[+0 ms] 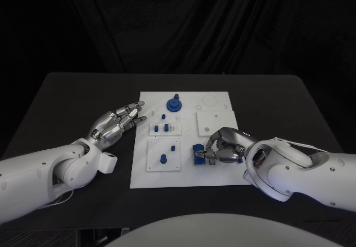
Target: Assemble the parts on the task board
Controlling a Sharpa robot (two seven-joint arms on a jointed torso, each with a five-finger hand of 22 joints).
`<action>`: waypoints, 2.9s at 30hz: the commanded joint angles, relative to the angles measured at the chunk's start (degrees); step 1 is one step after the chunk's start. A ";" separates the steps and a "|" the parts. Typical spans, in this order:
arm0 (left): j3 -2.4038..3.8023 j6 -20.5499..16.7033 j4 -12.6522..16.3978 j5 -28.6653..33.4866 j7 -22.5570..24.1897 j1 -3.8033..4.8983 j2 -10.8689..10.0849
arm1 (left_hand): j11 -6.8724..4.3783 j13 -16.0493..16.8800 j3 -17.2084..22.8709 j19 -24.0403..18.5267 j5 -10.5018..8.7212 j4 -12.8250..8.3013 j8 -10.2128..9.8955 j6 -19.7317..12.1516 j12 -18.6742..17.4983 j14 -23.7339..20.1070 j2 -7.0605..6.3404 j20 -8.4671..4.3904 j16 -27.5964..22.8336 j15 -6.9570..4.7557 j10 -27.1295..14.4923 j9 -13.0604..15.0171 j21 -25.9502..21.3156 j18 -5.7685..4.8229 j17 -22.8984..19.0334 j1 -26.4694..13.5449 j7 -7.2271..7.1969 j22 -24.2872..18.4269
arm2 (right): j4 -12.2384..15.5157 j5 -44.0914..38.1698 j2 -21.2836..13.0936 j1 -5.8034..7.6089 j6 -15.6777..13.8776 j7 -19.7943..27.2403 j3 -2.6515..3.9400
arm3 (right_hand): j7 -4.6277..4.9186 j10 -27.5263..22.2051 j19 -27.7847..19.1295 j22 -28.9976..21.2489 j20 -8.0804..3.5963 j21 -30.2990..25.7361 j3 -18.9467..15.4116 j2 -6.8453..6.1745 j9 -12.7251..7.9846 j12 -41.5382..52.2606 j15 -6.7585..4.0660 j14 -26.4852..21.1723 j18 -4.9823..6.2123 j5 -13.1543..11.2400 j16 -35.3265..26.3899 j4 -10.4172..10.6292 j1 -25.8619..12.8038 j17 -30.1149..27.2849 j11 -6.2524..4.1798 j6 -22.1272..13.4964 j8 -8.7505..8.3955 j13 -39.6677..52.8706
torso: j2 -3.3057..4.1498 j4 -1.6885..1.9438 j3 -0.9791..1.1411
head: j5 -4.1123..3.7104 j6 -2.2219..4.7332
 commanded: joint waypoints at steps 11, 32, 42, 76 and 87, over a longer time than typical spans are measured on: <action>0.05 0.67 0.22 0.19 0.53 -0.15 -0.07 | -0.22 0.04 0.46 0.13 0.27 -0.05 0.25 0.01 -0.14 0.06 -0.10 0.25 0.10 0.07 -0.20 0.06 0.23 0.93 0.03 0.66 0.59 -0.09 | 0.91 -3.63 -0.72 -0.13 1.78 1.66 -0.02 | -0.29 6.03 3.19 13.09 -0.64 0.07 -2.64 1.27 2.50 0.15 -0.63 6.07 0.14 -1.23 0.17 0.36 -0.87 15.09 -0.47 -1.17 2.80 15.10 | -0.02 0.01 -0.03 | 0.25 0.00; 0.05 0.80 0.29 0.19 0.35 -0.23 -0.13 | -0.17 0.06 0.54 0.14 0.24 -0.03 0.27 0.10 -0.04 0.07 -0.08 0.27 0.11 0.09 -0.16 0.08 0.24 0.92 0.04 0.64 0.71 -0.12 | 0.40 -3.68 -0.88 -0.40 4.21 1.56 -0.03 | -1.18 6.03 3.09 13.03 -1.26 -0.15 -3.30 2.33 3.22 0.15 -1.30 6.07 0.19 16.04 0.17 -0.02 7.77 15.09 -1.25 -1.74 4.34 15.10 | 0.10 -0.04 0.00 | 0.47 0.00; 0.05 0.94 0.12 0.19 0.23 -0.26 0.02 | 0.42 0.10 0.75 0.17 0.31 -0.09 0.24 -0.04 0.18 0.05 -0.08 0.25 0.10 -0.18 -0.01 0.05 0.24 0.94 0.03 0.66 1.02 -0.15 | -0.35 -3.68 -0.69 -0.40 4.00 2.41 -0.03 | -1.53 6.03 3.09 13.03 -1.58 -0.15 -1.07 1.62 2.76 0.15 -1.60 6.07 0.18 28.50 0.17 0.20 10.56 15.09 -1.61 -1.98 4.10 15.10 | 0.02 0.05 -0.03 | 0.56 0.00; 0.05 1.01 -0.02 0.19 0.31 -0.47 0.10 | 1.18 0.25 1.12 0.20 0.37 -0.28 0.21 -0.15 1.05 0.03 -0.07 0.22 0.09 -0.48 0.49 0.02 0.25 1.01 0.02 0.80 1.46 -0.23 | 2.12 -3.69 -4.19 0.91 4.79 2.17 -0.01 | 0.03 6.03 2.54 12.65 -0.58 -1.43 1.08 -2.85 -2.21 0.15 -0.49 6.07 0.46 -13.63 0.17 0.17 0.55 15.09 -0.23 -1.29 1.12 15.10 | -0.05 0.04 -0.05 | 0.92 0.00; 0.05 -0.85 0.38 0.18 1.74 -0.47 -0.27 | 1.19 0.41 1.29 0.39 0.44 -0.45 0.30 0.26 2.19 0.50 -0.42 0.06 0.29 -0.74 1.29 0.09 0.33 1.10 0.18 0.87 1.48 -0.09 | 3.71 -3.69 -10.25 7.83 8.02 -4.28 -0.02 | 0.94 6.03 2.98 12.92 0.03 -0.64 3.20 1.32 -14.27 0.15 0.19 6.07 0.26 12.15 0.17 0.28 2.75 15.09 0.54 2.42 -9.68 15.10 | -0.02 0.12 -0.08 | 0.39 0.00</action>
